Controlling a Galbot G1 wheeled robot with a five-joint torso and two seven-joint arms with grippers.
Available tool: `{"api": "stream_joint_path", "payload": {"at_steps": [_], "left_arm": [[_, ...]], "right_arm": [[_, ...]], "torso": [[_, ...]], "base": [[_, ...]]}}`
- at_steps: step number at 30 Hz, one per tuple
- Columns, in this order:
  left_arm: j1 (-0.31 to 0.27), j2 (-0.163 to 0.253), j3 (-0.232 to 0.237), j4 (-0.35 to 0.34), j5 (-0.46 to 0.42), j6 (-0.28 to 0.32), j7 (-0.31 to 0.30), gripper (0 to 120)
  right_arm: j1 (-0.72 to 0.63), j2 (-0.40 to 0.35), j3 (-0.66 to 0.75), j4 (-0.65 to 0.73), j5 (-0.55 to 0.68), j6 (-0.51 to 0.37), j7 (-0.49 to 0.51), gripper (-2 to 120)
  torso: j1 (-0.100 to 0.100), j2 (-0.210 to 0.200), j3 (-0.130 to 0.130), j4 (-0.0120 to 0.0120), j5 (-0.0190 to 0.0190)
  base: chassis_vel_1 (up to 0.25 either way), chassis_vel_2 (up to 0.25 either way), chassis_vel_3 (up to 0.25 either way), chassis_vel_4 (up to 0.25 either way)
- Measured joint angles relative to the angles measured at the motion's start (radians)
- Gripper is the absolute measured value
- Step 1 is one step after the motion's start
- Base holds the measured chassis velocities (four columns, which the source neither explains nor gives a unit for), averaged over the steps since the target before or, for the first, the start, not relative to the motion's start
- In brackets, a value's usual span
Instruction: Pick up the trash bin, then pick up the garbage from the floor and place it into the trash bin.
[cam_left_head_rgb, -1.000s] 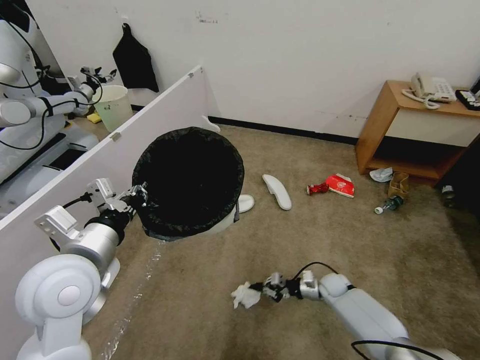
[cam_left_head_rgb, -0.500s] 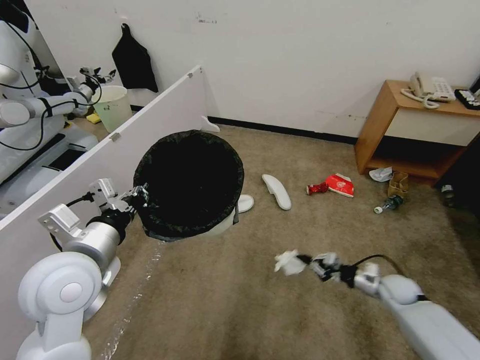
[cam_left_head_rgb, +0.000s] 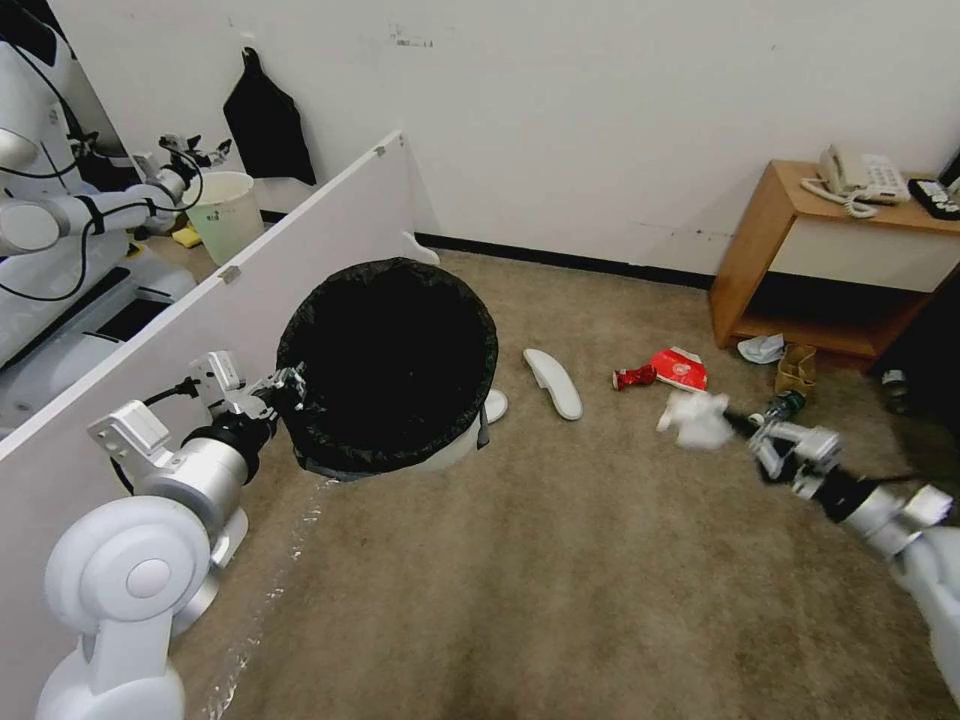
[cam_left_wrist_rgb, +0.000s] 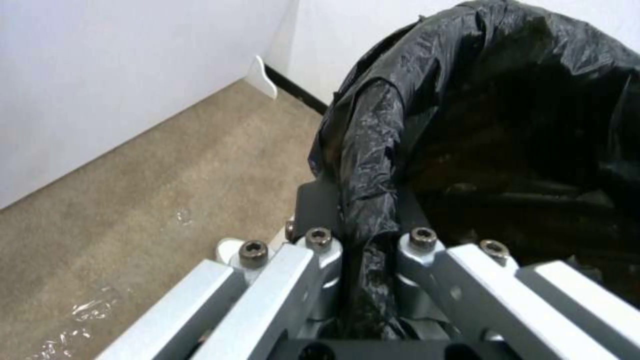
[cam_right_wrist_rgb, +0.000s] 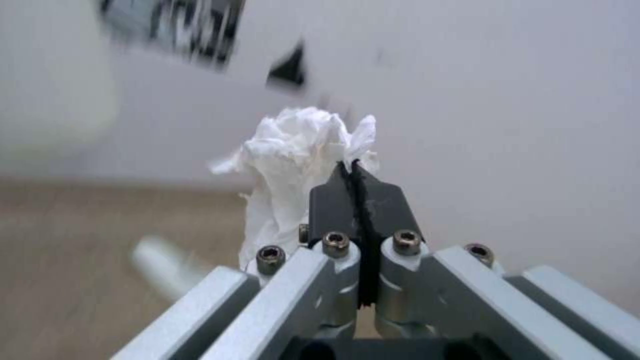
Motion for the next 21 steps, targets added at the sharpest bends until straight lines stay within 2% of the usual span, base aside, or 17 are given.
{"api": "stream_joint_path", "payload": {"at_steps": [2,6,8,10,12,15,18,19,21], "left_arm": [[-0.001,0.007,0.009,0.001,-0.009,0.002,-0.001,4],[-0.002,0.015,0.019,0.009,-0.013,0.002,-0.001,4],[-0.012,0.028,0.037,0.030,-0.018,0.003,0.000,4],[-0.017,0.031,0.045,0.039,-0.023,0.003,0.002,4],[-0.033,0.039,0.075,0.071,-0.029,0.001,0.009,4],[-0.042,0.042,0.096,0.095,-0.029,-0.002,0.016,4],[-0.064,0.050,0.161,0.152,-0.027,-0.010,0.029,4],[-0.064,0.050,0.161,0.152,-0.027,-0.010,0.029,4],[-0.082,0.052,0.203,0.189,-0.026,-0.019,0.041,4]], "right_arm": [[0.019,-0.013,0.020,0.124,0.056,-0.035,0.040,0],[0.031,-0.028,0.020,0.207,0.113,-0.065,0.069,0],[0.046,-0.070,0.001,0.300,0.207,-0.095,0.096,0],[0.050,-0.087,-0.007,0.324,0.234,-0.102,0.100,0],[0.058,-0.128,-0.025,0.378,0.285,-0.113,0.104,0],[0.061,-0.141,-0.036,0.400,0.304,-0.116,0.105,0],[0.058,-0.157,-0.062,0.444,0.329,-0.122,0.103,0],[0.058,-0.157,-0.062,0.444,0.329,-0.122,0.103,0],[0.052,-0.158,-0.084,0.453,0.328,-0.123,0.091,0]], "torso": [[0.000,0.000,0.000,0.0001,0.0000],[0.000,0.000,0.000,0.0002,0.0000],[0.000,0.000,0.000,0.0000,0.0000],[0.000,0.000,0.000,0.0000,0.0002],[0.000,0.000,0.000,-0.0001,-0.0002],[0.000,0.000,0.000,-0.0001,0.0001],[0.000,0.000,0.000,-0.0001,0.0000],[0.000,0.000,0.000,-0.0001,0.0000],[0.000,0.000,0.000,-0.0002,0.0001]], "base": [[0.000,0.000,0.000,0.000],[0.000,0.000,0.000,0.000],[0.000,0.000,0.000,0.000],[0.000,0.000,0.000,0.000],[0.000,0.000,0.000,0.000],[0.000,0.000,0.000,0.000],[0.000,0.000,0.000,0.000],[0.000,0.000,0.000,0.000],[0.000,0.000,0.000,0.000]]}}
